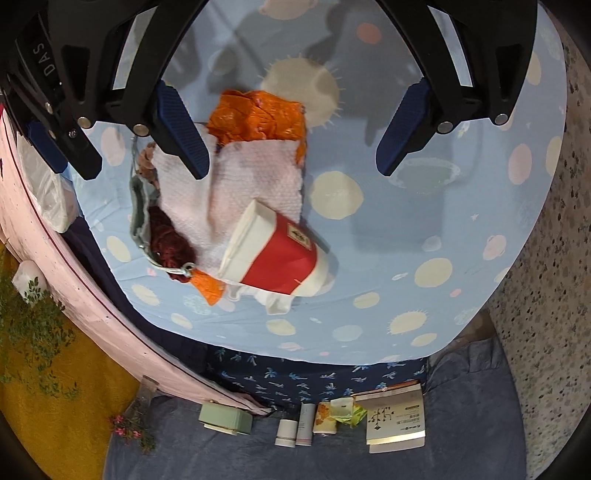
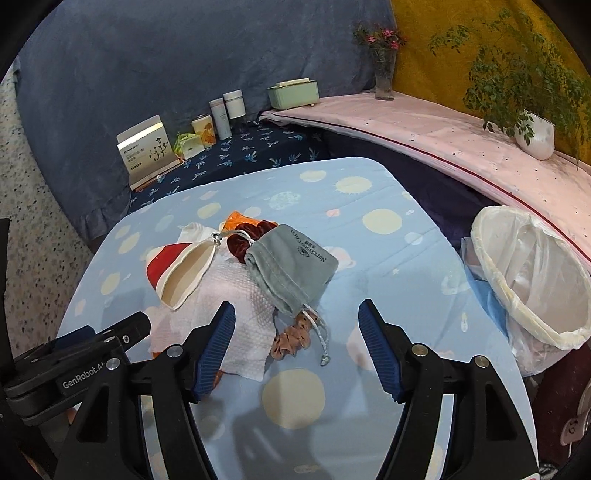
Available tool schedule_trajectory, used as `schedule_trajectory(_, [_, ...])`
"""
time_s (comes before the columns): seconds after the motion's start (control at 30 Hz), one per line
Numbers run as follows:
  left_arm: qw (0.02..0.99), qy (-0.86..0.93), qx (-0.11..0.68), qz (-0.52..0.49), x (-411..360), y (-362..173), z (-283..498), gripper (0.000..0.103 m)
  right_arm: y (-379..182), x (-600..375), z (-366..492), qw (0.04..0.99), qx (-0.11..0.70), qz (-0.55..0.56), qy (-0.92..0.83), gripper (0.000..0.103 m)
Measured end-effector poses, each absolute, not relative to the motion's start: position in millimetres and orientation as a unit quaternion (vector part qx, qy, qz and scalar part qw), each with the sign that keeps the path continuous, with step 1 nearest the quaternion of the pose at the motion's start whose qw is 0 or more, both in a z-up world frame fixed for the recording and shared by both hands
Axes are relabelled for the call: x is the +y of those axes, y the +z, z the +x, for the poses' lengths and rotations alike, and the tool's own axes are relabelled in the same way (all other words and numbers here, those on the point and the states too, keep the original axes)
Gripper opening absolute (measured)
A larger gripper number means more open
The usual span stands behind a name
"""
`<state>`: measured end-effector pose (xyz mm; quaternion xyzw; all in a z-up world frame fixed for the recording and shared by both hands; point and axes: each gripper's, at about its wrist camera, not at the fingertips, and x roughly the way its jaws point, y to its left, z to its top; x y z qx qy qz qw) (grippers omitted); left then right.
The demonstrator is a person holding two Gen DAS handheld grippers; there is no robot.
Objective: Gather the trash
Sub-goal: 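Grasp the second red-and-white cup with the left tool while the right tool grasps the grey pouch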
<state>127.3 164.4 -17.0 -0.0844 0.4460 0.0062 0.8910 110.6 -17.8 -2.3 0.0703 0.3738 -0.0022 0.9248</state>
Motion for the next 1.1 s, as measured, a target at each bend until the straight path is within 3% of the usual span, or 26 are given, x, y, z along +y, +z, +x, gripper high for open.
schedule_trajectory(0.53, [0.883,0.011,0.462,-0.083,166,-39,181,0.088,-29,-8,169,0.916,0.393,0.077,0.001,0.067])
schedule_trajectory(0.6, [0.883,0.011,0.463,-0.077,162,-42,187,0.088,-32,-10,172,0.916,0.394,0.078,-0.001,0.065])
schedule_trajectory(0.67, [0.883,0.011,0.463,-0.074,159,-44,191,0.086,-35,-11,175,0.915,0.396,0.079,0.000,0.056])
schedule_trajectory(0.83, [0.883,0.001,0.465,-0.066,152,-47,199,0.066,-42,-16,179,0.909,0.407,0.085,0.006,0.032])
schedule_trajectory(0.9, [0.882,-0.004,0.468,-0.064,151,-49,201,0.049,-45,-17,179,0.908,0.410,0.087,0.006,0.022])
schedule_trajectory(0.97, [0.881,-0.009,0.468,-0.066,150,-49,201,0.040,-45,-18,178,0.907,0.411,0.086,0.006,0.010])
schedule_trajectory(1.1, [0.889,0.003,0.454,-0.055,149,-42,196,0.024,-40,-23,172,0.910,0.404,0.091,0.005,0.005])
